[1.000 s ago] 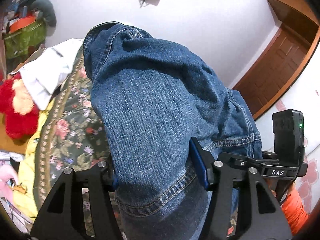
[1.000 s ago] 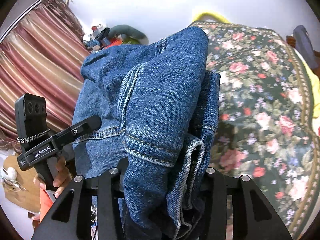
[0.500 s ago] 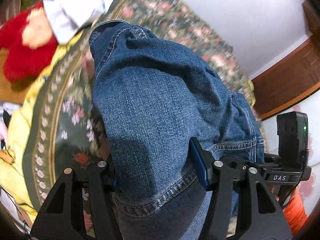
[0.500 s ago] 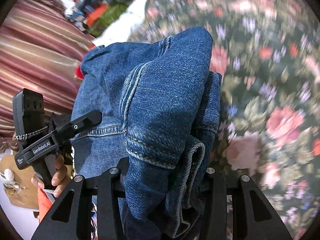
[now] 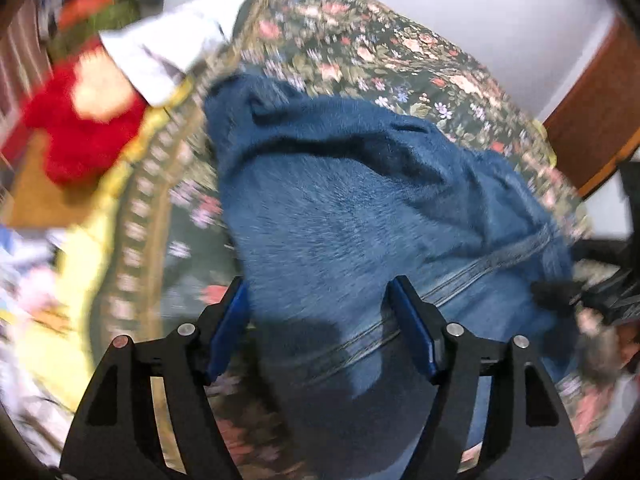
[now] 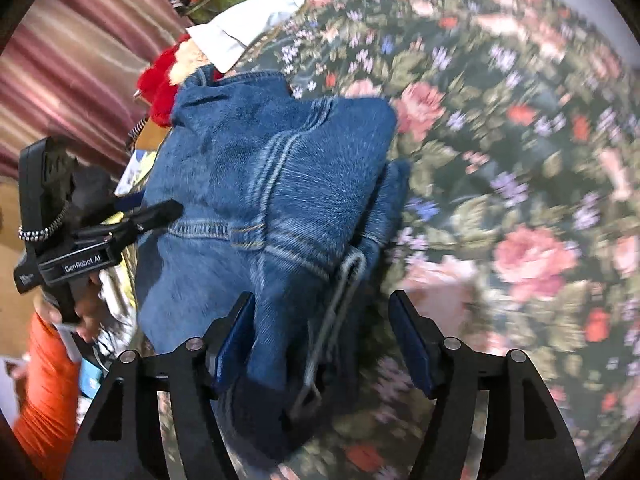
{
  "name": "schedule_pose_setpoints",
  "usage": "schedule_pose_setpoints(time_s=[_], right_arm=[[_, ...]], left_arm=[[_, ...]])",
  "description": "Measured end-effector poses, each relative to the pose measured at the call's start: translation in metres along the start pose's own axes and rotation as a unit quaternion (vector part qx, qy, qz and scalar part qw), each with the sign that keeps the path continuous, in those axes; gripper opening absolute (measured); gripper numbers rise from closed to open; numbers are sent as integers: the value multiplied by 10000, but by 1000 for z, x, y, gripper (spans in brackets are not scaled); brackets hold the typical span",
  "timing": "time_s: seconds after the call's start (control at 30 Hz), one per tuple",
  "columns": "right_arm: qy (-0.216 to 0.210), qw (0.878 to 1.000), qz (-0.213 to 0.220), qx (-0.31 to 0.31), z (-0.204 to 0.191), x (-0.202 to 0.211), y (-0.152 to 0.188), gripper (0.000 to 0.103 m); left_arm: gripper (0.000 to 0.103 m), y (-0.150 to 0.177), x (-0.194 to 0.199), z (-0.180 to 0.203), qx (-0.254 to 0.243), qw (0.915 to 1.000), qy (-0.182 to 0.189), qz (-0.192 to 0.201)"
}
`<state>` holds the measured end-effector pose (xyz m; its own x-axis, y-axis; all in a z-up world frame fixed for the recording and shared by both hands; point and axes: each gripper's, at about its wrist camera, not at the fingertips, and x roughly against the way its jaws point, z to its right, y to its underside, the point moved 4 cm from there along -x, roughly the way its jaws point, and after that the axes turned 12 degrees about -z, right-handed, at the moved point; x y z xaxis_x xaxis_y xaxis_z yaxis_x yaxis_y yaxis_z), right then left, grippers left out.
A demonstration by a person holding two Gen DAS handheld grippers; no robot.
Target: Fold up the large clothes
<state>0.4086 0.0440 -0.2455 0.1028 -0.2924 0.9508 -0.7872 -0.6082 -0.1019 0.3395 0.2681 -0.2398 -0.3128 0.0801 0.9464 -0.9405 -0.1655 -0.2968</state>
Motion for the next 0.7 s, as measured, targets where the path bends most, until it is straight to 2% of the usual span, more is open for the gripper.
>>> schedule_pose_setpoints(time_s=[0.1, 0.2, 0.3, 0.4, 0.43, 0.5, 0.63, 0.7], right_arm=[[321, 9989, 299, 191, -2, 24, 6, 66], [524, 9947, 799, 388, -8, 46, 3, 66], [528, 9907, 1135, 536, -17, 59, -11, 67], [525, 9900, 1173, 582, -29, 50, -38, 82], [535, 9897, 1182, 602, -32, 44, -48, 84], [620, 9903, 1093, 597, -32, 28, -65, 84], [844, 9938, 628, 371, -13, -19, -89, 84], [820, 9947, 545, 280, 3, -31, -86, 84]], left_arm=[[71, 3, 20, 1, -410, 9956, -805, 254], [72, -3, 32, -3, -466, 9918, -1110, 420], [75, -14, 42, -9, -396, 9913, -1110, 589], [77, -34, 39, -15, -181, 9921, -1025, 695], [77, -44, 34, -16, -81, 9930, -979, 655], [77, -63, 19, -16, 52, 9942, -949, 497], [78, -90, -14, -22, 256, 9943, -991, 284], [86, -97, -30, -26, 345, 9944, -980, 189]])
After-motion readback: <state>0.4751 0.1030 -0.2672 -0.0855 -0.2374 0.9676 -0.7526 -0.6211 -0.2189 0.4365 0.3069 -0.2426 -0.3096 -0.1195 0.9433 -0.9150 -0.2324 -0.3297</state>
